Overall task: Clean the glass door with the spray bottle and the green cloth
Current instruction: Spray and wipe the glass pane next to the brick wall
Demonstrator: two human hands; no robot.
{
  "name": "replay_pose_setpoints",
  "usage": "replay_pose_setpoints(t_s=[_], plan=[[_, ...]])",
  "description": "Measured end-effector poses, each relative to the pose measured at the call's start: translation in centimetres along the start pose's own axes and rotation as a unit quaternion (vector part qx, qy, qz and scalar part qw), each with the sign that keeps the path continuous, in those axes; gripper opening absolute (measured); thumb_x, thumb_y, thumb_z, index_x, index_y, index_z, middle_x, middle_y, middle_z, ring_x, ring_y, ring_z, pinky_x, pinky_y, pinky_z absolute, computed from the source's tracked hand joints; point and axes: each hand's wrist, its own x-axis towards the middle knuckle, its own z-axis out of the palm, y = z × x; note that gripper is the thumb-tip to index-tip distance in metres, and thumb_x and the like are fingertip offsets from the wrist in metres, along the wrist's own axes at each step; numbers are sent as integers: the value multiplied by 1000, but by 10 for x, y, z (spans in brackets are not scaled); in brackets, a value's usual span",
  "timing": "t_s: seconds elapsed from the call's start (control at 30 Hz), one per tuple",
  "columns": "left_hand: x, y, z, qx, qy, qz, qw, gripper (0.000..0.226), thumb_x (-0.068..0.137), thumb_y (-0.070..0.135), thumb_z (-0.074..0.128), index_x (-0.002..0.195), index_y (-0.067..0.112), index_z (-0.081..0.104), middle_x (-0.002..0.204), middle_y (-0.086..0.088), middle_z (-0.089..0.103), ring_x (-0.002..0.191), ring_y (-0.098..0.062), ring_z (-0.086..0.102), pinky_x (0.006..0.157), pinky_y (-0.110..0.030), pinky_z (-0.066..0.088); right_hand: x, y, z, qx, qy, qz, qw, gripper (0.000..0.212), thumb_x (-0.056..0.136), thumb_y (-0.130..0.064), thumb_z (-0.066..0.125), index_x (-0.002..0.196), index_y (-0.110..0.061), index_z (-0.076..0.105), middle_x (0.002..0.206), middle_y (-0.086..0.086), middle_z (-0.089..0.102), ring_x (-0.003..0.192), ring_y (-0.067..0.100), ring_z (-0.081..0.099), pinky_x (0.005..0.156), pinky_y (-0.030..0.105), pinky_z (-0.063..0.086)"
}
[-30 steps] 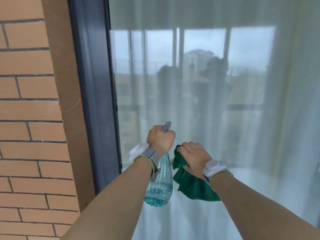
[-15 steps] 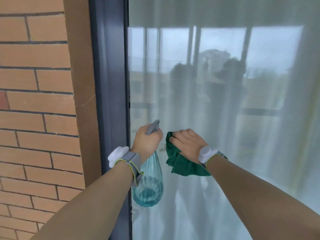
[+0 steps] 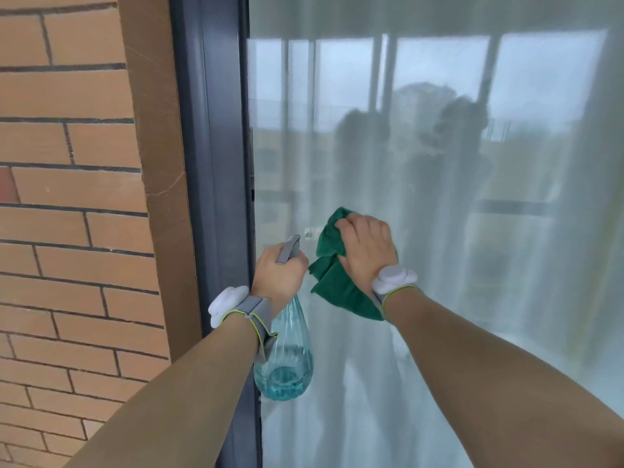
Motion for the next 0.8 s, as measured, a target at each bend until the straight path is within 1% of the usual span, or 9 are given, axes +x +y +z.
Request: replay_pose_setpoints(t_s=[0.1, 0.23, 0.27, 0.4, 0.53, 0.6, 0.67, 0.73, 0.8], plan=[[0, -4, 1, 20, 16, -7, 1000, 26, 90, 10, 56, 68, 14, 42, 64, 2, 37, 63, -20, 32, 59, -29, 26, -5, -11, 4, 1, -40, -36, 999, 65, 66, -20, 77, 124, -12, 47, 116, 10, 54, 99, 31, 51, 87, 38, 33], [4, 4, -1, 34, 23, -2, 999, 38, 89, 7, 54, 60, 20, 34, 53, 12, 30, 57, -18, 25, 55, -27, 23, 9, 9, -10, -18, -43, -75, 996, 64, 65, -16, 76, 123, -10, 49, 114, 10, 54, 94, 32, 51, 83, 38, 32], [5, 7, 0, 34, 25, 1, 999, 40, 89, 6, 54, 60, 21, 32, 52, 13, 29, 56, -17, 24, 54, -26, 22, 16, 20, -18, -27, -34, -60, 997, 64, 66, -16, 76, 124, -9, 49, 115, 11, 54, 95, 33, 51, 83, 39, 32], [9, 14, 9, 38, 35, 13, 999, 38, 89, 6, 55, 62, 20, 31, 59, 8, 28, 57, -17, 22, 48, -24, 21, 29, 57, -46, -40, 14, 61, 997, 58, 73, -20, 72, 125, -7, 50, 118, 16, 53, 98, 36, 50, 85, 40, 31], [3, 14, 22, 12, 24, 4, 1000, 38, 90, 7, 55, 61, 21, 33, 57, 9, 30, 57, -17, 24, 49, -24, 23, 15, 52, -40, -26, 18, 103, 994, 61, 72, -20, 72, 126, -7, 49, 120, 16, 52, 101, 36, 48, 87, 39, 30], [-4, 15, 25, 18, 19, -2, 1000, 36, 89, 6, 55, 62, 20, 36, 58, 9, 33, 57, -16, 26, 46, -22, 23, -2, 45, -34, -20, -4, 88, 996, 62, 71, -21, 74, 126, -8, 48, 119, 15, 52, 100, 35, 48, 86, 38, 28], [-8, 17, 27, 15, 15, -1, 1000, 35, 89, 5, 54, 63, 19, 35, 59, 8, 32, 57, -17, 25, 45, -21, 22, -23, 44, -29, -26, -32, 44, 998, 66, 68, -23, 77, 125, -11, 47, 118, 12, 52, 98, 32, 47, 87, 38, 30], [-9, 19, 30, 24, 16, 0, 1000, 29, 89, 5, 53, 68, 15, 37, 63, 4, 31, 60, -18, 24, 48, -24, 21, -41, 42, -20, -33, -65, 15, 997, 68, 65, -24, 79, 124, -14, 47, 116, 9, 52, 98, 31, 48, 86, 39, 34], [-9, 23, 30, 33, 13, 1, 999, 20, 89, 5, 53, 74, 12, 41, 68, 0, 32, 65, -20, 26, 53, -27, 22, -45, 39, -17, -33, -75, 17, 997, 68, 63, -25, 80, 123, -15, 47, 115, 8, 52, 98, 30, 48, 85, 39, 35]])
